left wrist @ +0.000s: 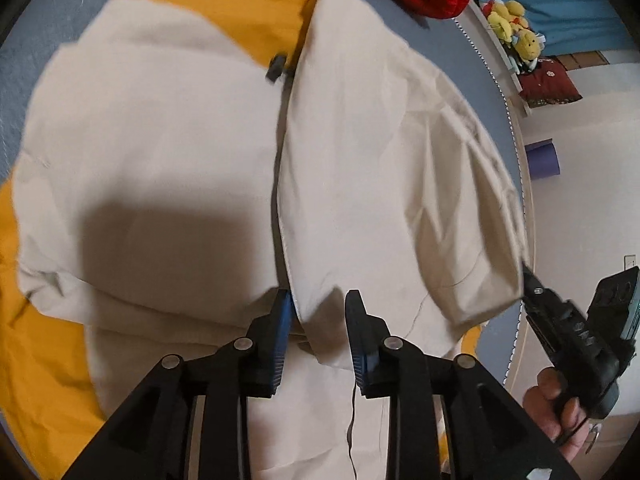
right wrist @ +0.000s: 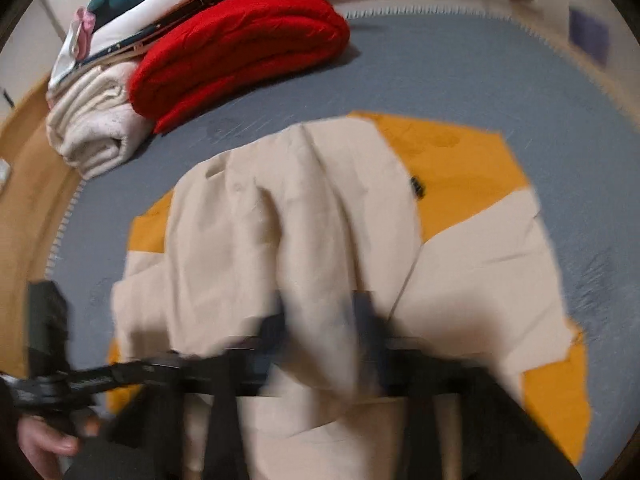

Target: Fold large clothes

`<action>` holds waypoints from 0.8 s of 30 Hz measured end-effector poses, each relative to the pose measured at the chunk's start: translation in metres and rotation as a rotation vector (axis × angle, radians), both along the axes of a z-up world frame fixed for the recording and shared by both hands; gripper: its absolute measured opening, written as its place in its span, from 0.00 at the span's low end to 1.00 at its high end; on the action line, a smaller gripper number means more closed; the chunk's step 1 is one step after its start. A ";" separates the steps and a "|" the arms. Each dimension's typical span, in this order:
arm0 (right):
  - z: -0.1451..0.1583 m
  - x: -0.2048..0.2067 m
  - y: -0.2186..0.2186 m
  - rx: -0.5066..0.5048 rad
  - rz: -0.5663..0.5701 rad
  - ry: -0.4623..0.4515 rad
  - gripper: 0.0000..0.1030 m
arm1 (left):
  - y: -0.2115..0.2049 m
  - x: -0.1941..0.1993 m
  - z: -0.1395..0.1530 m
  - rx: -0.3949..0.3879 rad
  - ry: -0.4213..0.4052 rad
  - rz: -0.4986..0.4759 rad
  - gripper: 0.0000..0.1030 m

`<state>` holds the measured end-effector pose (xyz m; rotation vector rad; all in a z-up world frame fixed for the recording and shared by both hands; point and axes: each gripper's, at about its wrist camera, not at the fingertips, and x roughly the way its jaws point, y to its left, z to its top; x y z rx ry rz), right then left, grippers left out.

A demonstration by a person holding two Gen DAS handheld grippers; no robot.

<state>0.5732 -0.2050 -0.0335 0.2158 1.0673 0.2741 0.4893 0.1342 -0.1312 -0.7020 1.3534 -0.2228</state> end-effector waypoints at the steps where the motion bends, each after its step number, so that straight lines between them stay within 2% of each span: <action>1: -0.005 -0.004 -0.013 0.066 -0.011 0.022 0.04 | 0.000 -0.001 -0.002 -0.002 -0.001 0.002 0.20; 2: -0.008 -0.001 -0.024 0.143 -0.044 0.043 0.03 | -0.002 -0.001 -0.001 0.000 -0.008 0.005 0.09; 3: -0.009 -0.002 -0.033 0.187 -0.067 0.050 0.03 | -0.001 -0.002 0.001 0.002 -0.022 0.008 0.04; 8: -0.015 -0.004 -0.079 0.530 -0.223 0.050 0.02 | 0.005 -0.001 0.048 0.059 -0.190 -0.003 0.02; 9: -0.018 -0.005 -0.084 0.546 -0.252 0.054 0.02 | 0.009 0.001 0.053 0.082 -0.202 0.002 0.02; 11: -0.031 -0.001 -0.086 0.502 -0.291 0.108 0.02 | 0.013 0.005 0.047 0.108 -0.173 0.003 0.02; 13: -0.056 0.004 -0.085 0.417 -0.329 0.213 0.02 | 0.006 0.007 0.020 0.135 -0.059 -0.035 0.02; 15: -0.076 0.005 -0.080 0.349 -0.325 0.280 0.02 | -0.007 0.005 -0.004 0.179 0.028 -0.096 0.02; 17: -0.088 0.010 -0.070 0.287 -0.291 0.318 0.02 | -0.013 0.007 -0.008 0.188 0.042 -0.086 0.03; 20: -0.087 0.018 -0.062 0.214 -0.263 0.320 0.06 | -0.012 0.009 0.006 0.195 0.027 -0.082 0.06; 22: -0.081 0.022 -0.064 0.181 -0.269 0.302 0.27 | -0.008 0.006 0.026 0.247 -0.032 -0.072 0.10; 24: -0.066 0.021 -0.068 0.113 -0.304 0.252 0.40 | -0.007 0.002 0.043 0.318 -0.108 -0.069 0.12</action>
